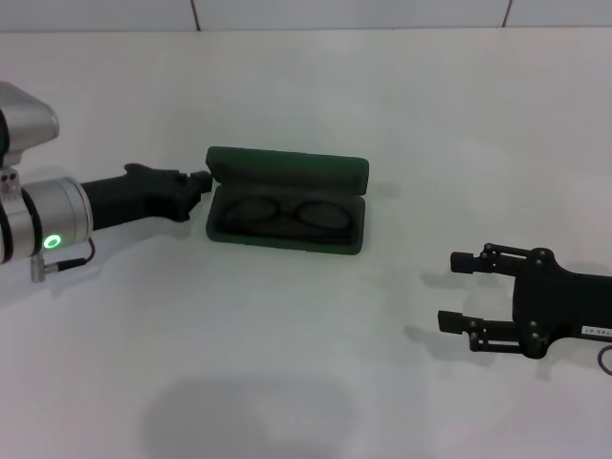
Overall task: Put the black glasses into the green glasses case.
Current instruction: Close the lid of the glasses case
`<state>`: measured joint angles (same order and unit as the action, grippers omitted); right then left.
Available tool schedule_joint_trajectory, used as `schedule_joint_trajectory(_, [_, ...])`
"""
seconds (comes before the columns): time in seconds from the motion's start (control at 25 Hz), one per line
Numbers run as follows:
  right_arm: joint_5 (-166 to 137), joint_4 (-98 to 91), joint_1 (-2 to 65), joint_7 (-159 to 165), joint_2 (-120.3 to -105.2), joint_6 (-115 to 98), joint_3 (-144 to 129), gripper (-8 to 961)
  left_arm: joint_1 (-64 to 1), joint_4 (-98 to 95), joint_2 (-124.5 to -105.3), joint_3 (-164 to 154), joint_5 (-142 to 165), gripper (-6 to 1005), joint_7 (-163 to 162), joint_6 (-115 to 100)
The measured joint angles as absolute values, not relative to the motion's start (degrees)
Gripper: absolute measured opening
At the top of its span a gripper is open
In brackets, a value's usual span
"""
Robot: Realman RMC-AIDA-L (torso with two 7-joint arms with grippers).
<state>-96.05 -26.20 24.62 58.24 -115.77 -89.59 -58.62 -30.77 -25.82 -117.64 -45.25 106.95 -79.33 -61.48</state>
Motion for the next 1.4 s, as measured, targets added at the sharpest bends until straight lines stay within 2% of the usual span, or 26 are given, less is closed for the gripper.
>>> schedule_joint_trajectory(0.6, [-95.96, -25.31, 24.71, 58.18, -115.84, -89.35, -58.16, 746, -28.64, -26.41, -117.88, -44.47, 103.85, 15, -81.64, -62.48])
schedule_joint_trajectory(0.64, [-95.95, -25.26, 24.7, 58.12, -115.84, -89.33, -58.08, 746, -27.87, -26.74, -116.92, -43.82, 103.81, 16, -88.09, -65.97])
schedule_joint_trajectory(0.8, [-95.92, -25.19, 24.62, 58.0, -115.84, -88.82, -58.02, 746, -26.56, -28.94, -116.09, -43.48, 103.44, 16, -94.44, -71.96])
schedule_joint_trajectory(1.04, [-95.84, -24.74, 24.7, 57.97, -115.83, -86.99, -58.0, 746, -22.74, -45.82, -120.2, -45.69, 103.15, 15, -101.85, -74.57])
schedule_joint_trajectory(1.4, [-95.69, -24.3, 25.19, 57.84, -115.84, -86.02, -58.01, 746, -25.5, -54.75, -120.02, -69.53, 96.84, 10, -117.27, -48.61])
